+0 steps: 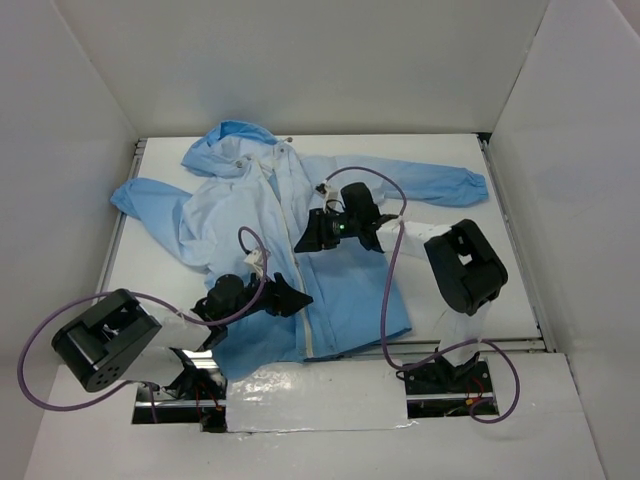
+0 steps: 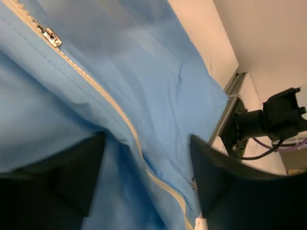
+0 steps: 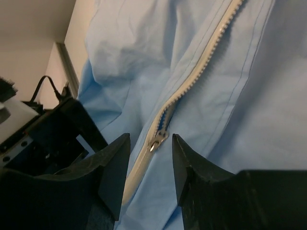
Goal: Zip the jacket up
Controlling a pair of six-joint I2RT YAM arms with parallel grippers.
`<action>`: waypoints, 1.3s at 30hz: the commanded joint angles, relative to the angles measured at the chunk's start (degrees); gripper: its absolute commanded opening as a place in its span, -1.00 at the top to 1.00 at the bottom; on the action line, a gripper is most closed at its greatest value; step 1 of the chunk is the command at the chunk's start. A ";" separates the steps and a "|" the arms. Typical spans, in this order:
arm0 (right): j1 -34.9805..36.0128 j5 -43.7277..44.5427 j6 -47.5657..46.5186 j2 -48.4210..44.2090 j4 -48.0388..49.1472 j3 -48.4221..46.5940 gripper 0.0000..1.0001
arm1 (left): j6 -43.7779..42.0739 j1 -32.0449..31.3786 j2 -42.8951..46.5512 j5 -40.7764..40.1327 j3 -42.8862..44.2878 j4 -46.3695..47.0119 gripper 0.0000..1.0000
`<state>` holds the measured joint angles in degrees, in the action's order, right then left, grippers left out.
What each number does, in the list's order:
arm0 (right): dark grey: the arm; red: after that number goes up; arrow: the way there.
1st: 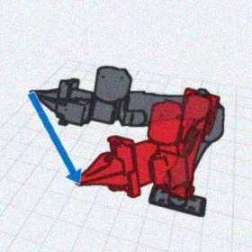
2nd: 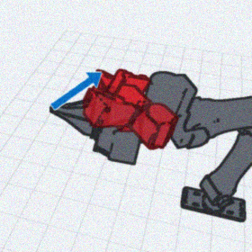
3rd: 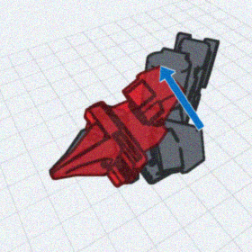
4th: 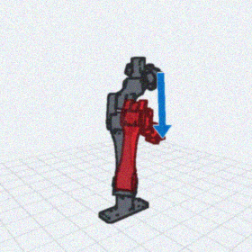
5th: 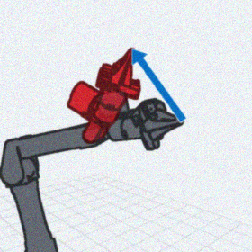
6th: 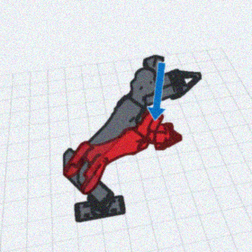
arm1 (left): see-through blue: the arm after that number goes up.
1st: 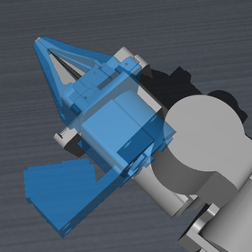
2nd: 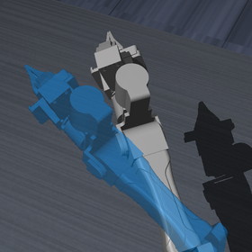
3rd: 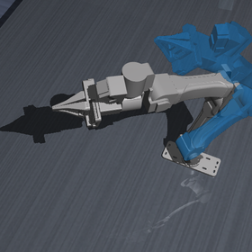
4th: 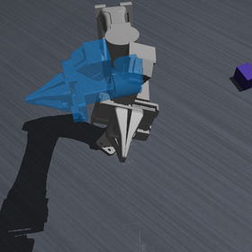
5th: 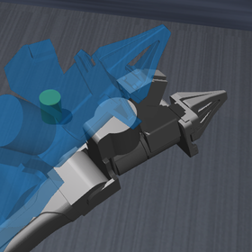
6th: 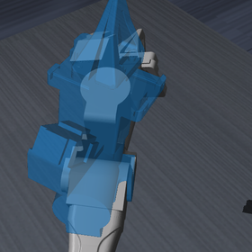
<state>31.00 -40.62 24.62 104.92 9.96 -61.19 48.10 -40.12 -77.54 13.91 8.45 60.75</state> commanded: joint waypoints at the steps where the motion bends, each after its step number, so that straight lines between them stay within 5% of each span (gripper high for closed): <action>1: 0.11 -5.00 2.70 -3.58 10.78 3.60 0.04 | 3.05 -0.40 2.03 -3.18 -0.54 -0.09 -0.77; 2: 0.11 -4.04 3.15 -4.98 11.31 4.49 0.04 | 3.40 -0.40 3.52 -5.97 -0.10 -1.93 -0.99; 8: -0.33 5.71 8.06 -13.95 14.65 13.28 0.04 | 2.10 -0.22 7.06 -18.47 9.38 -23.38 -0.97; 17: -1.03 17.06 10.36 -28.36 7.02 18.39 0.03 | 0.50 0.83 -9.10 -19.72 21.78 -29.02 -0.30; 23: -1.56 17.51 7.81 -34.78 0.42 17.42 0.01 | 2.79 0.66 -11.41 -20.41 24.06 -35.14 -0.61; 26: -1.56 16.81 7.72 -36.54 -0.46 17.07 0.01 | 2.45 -0.04 -9.57 -24.01 26.52 -42.19 -0.60; 30: -1.65 16.01 8.77 -37.95 0.59 17.68 -0.01 | 1.91 -0.40 -10.09 -25.34 27.24 -45.63 -0.06; 31: -1.56 15.92 8.86 -38.04 0.68 17.68 -0.02 | 1.83 -0.40 -10.96 -25.25 27.32 -45.46 0.41; 32: -1.56 15.40 8.86 -37.69 0.85 17.68 -0.02 | 1.74 -0.40 -11.58 -24.55 27.15 -44.59 0.56; 34: -1.56 14.78 8.51 -36.73 0.51 17.51 -0.04 | 1.39 -0.40 -12.19 -23.93 27.06 -43.88 0.58; 37: -1.65 10.84 8.25 -34.09 2.42 17.50 -0.06 | 0.25 -0.22 -12.03 -24.02 27.06 -42.39 1.00; 39: -1.65 8.73 7.81 -33.21 5.67 19.70 -0.09 | -0.54 -0.05 -10.62 -23.93 25.84 -39.94 1.00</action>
<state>29.65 -27.70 33.54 70.57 11.20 -43.07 49.39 -40.27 -88.99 -9.72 34.50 18.31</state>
